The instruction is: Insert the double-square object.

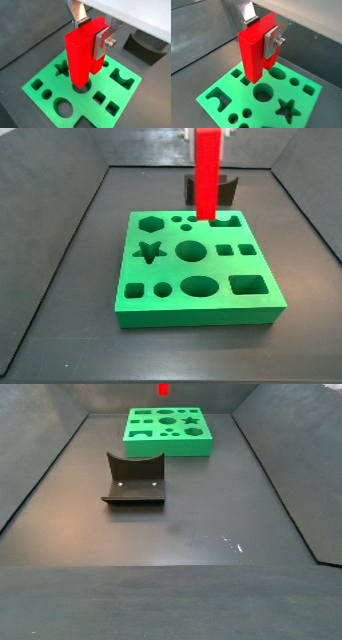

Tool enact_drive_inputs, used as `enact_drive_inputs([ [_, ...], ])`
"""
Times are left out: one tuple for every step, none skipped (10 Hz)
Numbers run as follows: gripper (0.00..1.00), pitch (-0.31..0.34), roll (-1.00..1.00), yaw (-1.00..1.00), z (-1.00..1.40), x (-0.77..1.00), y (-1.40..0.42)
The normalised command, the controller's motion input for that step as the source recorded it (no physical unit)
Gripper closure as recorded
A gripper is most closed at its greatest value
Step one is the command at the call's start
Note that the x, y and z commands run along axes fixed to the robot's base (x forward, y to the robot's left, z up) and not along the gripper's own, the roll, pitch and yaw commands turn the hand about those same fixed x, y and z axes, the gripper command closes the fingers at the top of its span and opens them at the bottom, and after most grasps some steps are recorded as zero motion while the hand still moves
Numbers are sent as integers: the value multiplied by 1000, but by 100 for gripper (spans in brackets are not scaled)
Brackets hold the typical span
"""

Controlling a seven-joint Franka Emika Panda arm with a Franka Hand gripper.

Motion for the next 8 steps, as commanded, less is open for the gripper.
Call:
enact_drive_inputs([
  [100, 0, 360, 0, -100, 1000, -20],
  [100, 0, 479, 0, -17, 977, -20],
  [100, 39, 500, 0, -57, 943, -109],
  [100, 60, 441, 0, 0, 869, -243],
  [100, 24, 254, -131, -206, 809, -309],
  [100, 21, 280, -271, -289, 677, -280],
  [100, 39, 303, -503, -317, 371, -231],
  [100, 21, 271, -580, -286, 320, -186],
])
